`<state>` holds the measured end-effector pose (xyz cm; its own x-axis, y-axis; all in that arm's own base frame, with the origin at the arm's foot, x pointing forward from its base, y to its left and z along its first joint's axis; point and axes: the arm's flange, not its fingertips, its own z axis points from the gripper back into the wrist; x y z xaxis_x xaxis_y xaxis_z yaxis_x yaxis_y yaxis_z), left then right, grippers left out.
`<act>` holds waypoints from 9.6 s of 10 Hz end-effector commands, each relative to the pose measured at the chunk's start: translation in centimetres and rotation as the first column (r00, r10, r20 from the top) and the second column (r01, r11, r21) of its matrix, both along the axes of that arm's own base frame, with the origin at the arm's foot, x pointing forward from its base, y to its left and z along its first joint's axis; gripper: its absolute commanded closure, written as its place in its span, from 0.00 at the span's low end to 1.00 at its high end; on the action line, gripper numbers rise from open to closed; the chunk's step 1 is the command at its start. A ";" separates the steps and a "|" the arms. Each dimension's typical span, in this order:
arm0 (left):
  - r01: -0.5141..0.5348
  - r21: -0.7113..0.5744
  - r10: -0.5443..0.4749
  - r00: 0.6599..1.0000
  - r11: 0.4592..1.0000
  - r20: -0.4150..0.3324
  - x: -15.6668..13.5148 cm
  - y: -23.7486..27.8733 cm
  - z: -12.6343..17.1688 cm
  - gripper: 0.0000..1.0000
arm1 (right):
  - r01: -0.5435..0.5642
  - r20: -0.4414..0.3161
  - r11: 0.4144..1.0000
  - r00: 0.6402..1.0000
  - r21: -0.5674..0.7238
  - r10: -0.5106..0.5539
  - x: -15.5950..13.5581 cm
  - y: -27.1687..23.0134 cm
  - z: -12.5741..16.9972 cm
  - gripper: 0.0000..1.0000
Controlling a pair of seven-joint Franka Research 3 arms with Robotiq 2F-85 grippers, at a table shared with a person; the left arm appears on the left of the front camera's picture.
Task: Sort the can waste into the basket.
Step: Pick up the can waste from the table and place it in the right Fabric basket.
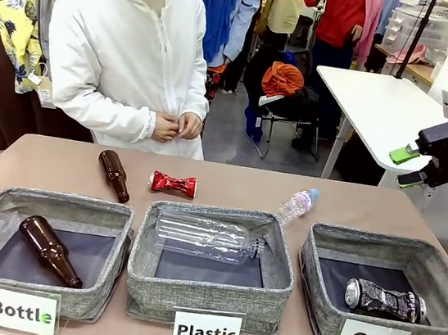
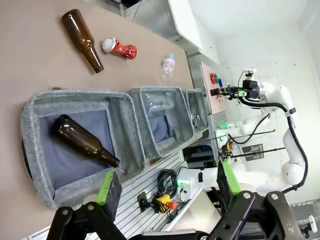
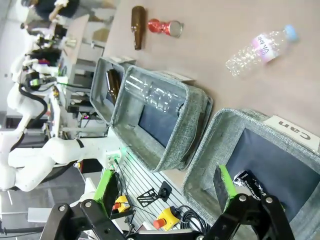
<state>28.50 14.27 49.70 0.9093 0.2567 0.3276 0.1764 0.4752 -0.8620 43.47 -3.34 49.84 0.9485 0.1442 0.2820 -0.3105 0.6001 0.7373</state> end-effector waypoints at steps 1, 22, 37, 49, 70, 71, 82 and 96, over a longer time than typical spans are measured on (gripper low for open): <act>-0.001 -0.005 0.001 1.000 1.000 0.030 -0.9 0.2 1.0 0.00 | -0.017 0.007 1.000 1.000 -0.004 0.017 -0.2 -0.2 0.2 0.00; -0.070 0.211 0.087 0.993 0.975 -0.074 6.9 0.8 6.5 0.00 | -0.017 0.007 1.000 1.000 -0.004 0.017 -0.2 -0.2 0.2 0.00; -0.348 0.006 0.347 0.934 0.937 -0.085 -2.6 11.2 2.4 0.00 | -0.017 0.007 1.000 1.000 -0.004 0.017 -0.2 -0.2 0.2 0.00; 0.173 0.567 -0.125 0.984 0.805 -0.123 15.4 -17.8 1.3 0.00 | -0.017 0.007 1.000 1.000 -0.004 0.017 -0.2 -0.2 0.2 0.00; 0.342 0.937 -0.971 0.236 0.066 -0.018 31.3 -36.0 -3.5 0.00 | -0.017 0.007 1.000 1.000 -0.004 0.017 -0.2 -0.2 0.2 0.00; 0.390 0.918 -0.985 0.174 0.076 0.007 31.0 -36.0 -3.9 0.00 | -0.017 0.007 1.000 1.000 -0.004 0.017 -0.2 -0.2 0.2 0.00; 0.280 0.857 -0.900 0.176 0.433 0.398 9.0 -14.7 -3.2 0.00 | -0.017 0.007 1.000 1.000 -0.004 0.017 -0.2 -0.2 0.2 0.00; 0.529 0.848 -0.987 0.148 0.026 -0.062 32.2 -33.9 -3.2 0.00 | -0.017 0.007 1.000 1.000 -0.004 0.017 -0.2 -0.2 0.2 0.00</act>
<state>58.17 -17.96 45.98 -0.0159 -0.9245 0.3808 0.9998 -0.0186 -0.0033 43.44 -3.29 49.84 0.9485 0.1464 0.2808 -0.3108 0.6004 0.7368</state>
